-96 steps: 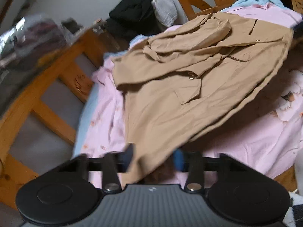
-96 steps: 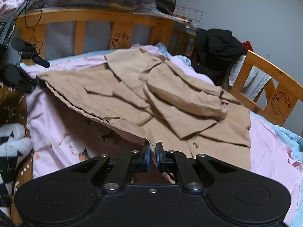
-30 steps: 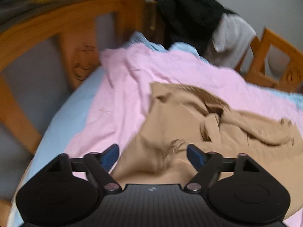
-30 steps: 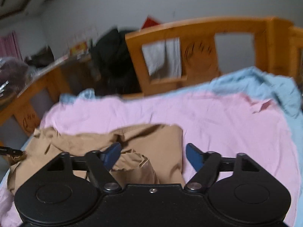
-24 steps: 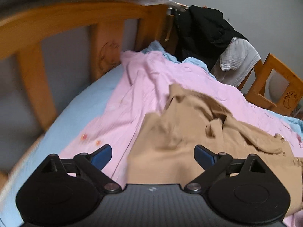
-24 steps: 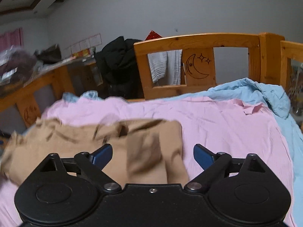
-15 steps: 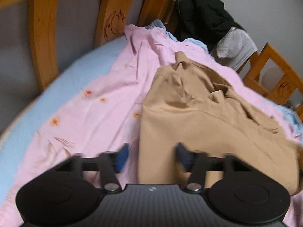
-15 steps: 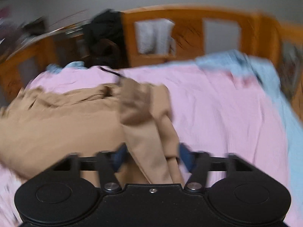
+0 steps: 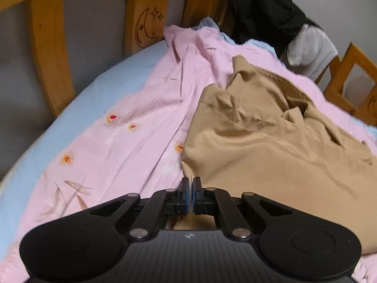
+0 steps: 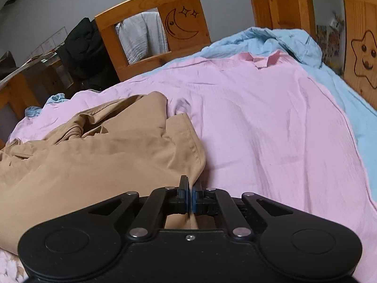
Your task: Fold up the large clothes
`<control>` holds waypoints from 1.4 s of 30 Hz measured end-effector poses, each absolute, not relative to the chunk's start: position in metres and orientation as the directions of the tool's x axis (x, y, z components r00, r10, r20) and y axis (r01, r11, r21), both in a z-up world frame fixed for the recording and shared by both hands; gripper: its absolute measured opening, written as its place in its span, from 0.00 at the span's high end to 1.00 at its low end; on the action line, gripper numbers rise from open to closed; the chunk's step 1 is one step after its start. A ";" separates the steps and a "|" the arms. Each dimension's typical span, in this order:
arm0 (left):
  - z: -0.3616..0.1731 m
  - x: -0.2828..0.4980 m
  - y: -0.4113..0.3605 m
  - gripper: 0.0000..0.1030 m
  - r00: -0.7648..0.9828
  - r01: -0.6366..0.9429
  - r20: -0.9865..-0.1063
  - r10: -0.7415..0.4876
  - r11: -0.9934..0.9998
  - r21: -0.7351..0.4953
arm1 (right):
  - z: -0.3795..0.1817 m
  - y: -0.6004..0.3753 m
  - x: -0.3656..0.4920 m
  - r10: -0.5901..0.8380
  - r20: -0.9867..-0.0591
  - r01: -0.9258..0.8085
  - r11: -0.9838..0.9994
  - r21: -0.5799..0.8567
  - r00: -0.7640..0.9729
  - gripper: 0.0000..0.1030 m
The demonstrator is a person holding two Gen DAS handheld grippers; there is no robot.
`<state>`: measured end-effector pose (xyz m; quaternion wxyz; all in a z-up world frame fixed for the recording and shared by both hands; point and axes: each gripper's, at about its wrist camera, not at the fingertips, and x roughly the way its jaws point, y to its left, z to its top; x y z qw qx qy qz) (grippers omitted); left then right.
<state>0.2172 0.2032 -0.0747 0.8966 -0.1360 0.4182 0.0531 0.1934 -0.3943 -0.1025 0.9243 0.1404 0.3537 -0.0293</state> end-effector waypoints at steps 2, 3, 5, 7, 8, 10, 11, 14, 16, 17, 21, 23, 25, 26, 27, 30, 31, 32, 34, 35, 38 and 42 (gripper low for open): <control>-0.074 0.214 0.209 0.85 0.657 -0.216 -0.754 -0.020 0.953 -0.213 | -0.098 -0.394 0.190 0.040 -0.649 0.144 0.963 0.228 0.760 0.94; -0.072 0.210 0.212 0.73 0.660 -0.224 -0.751 -0.014 0.951 -0.214 | -0.094 -0.394 0.187 0.028 -0.645 0.144 0.967 0.212 0.764 0.88; -0.064 0.202 0.217 0.41 0.657 -0.267 -0.754 0.022 0.941 -0.205 | -0.085 -0.392 0.180 0.013 -0.632 0.141 0.971 0.192 0.775 0.76; -0.054 0.187 0.219 0.23 0.678 -0.303 -0.733 0.064 0.932 -0.198 | -0.072 -0.388 0.170 0.007 -0.624 0.139 0.973 0.184 0.781 0.45; -0.048 0.178 0.217 0.19 0.692 -0.311 -0.717 0.083 0.931 -0.192 | -0.067 -0.385 0.166 -0.001 -0.622 0.143 0.974 0.178 0.783 0.39; -0.039 0.162 0.211 0.05 0.706 -0.324 -0.699 0.114 0.930 -0.176 | -0.058 -0.380 0.157 0.013 -0.627 0.139 0.971 0.192 0.779 0.35; -0.034 0.153 0.207 0.03 0.715 -0.326 -0.688 0.121 0.929 -0.176 | -0.054 -0.378 0.153 0.030 -0.639 0.140 0.967 0.213 0.768 0.34; -0.034 0.126 0.190 0.01 0.752 -0.303 -0.653 0.087 0.926 -0.225 | -0.053 -0.378 0.132 0.104 -0.673 0.174 0.927 0.333 0.733 0.27; -0.044 0.116 0.179 0.01 0.742 -0.289 -0.669 0.029 0.915 -0.281 | -0.060 -0.376 0.119 0.163 -0.686 0.182 0.898 0.401 0.709 0.21; -0.050 0.114 0.174 0.01 0.733 -0.279 -0.681 -0.009 0.908 -0.312 | -0.064 -0.374 0.116 0.184 -0.702 0.187 0.890 0.417 0.688 0.21; -0.072 0.119 0.160 0.01 0.706 -0.233 -0.699 -0.115 0.894 -0.382 | -0.083 -0.369 0.121 0.237 -0.733 0.214 0.860 0.464 0.637 0.21; -0.079 0.128 0.162 0.01 0.707 -0.236 -0.689 -0.158 0.866 -0.441 | -0.091 -0.370 0.127 0.238 -0.726 0.233 0.844 0.484 0.645 0.21; -0.087 0.138 0.171 0.01 0.716 -0.269 -0.673 -0.185 0.816 -0.511 | -0.097 -0.373 0.134 0.242 -0.702 0.250 0.817 0.520 0.669 0.21; -0.089 0.142 0.177 0.01 0.724 -0.296 -0.663 -0.191 0.782 -0.548 | -0.099 -0.376 0.136 0.245 -0.688 0.256 0.802 0.539 0.683 0.21; -0.093 0.144 0.182 0.01 0.736 -0.320 -0.649 -0.192 0.746 -0.584 | -0.100 -0.380 0.138 0.244 -0.676 0.264 0.788 0.556 0.695 0.22; -0.097 0.147 0.197 0.06 0.760 -0.394 -0.630 -0.157 0.659 -0.640 | -0.107 -0.395 0.139 0.237 -0.642 0.308 0.724 0.617 0.729 0.32; -0.098 0.146 0.200 0.11 0.771 -0.406 -0.620 -0.143 0.641 -0.652 | -0.110 -0.399 0.139 0.229 -0.637 0.333 0.696 0.636 0.736 0.41; -0.098 0.146 0.202 0.16 0.778 -0.415 -0.616 -0.124 0.635 -0.651 | -0.113 -0.404 0.138 0.221 -0.634 0.361 0.665 0.654 0.741 0.45; -0.100 0.146 0.203 0.35 0.767 -0.446 -0.636 -0.085 0.642 -0.624 | -0.116 -0.409 0.136 0.208 -0.641 0.392 0.641 0.660 0.739 0.59; -0.100 0.148 0.203 0.42 0.763 -0.453 -0.641 -0.076 0.645 -0.616 | -0.117 -0.410 0.136 0.202 -0.644 0.400 0.638 0.658 0.737 0.62; -0.101 0.148 0.204 0.77 0.753 -0.491 -0.657 -0.035 0.635 -0.596 | -0.117 -0.410 0.137 0.210 -0.637 0.387 0.642 0.662 0.741 0.81; -0.085 0.141 0.202 0.99 0.790 -0.474 -0.613 0.005 0.639 -0.606 | -0.102 -0.405 0.134 0.189 -0.615 0.352 0.678 0.646 0.765 0.97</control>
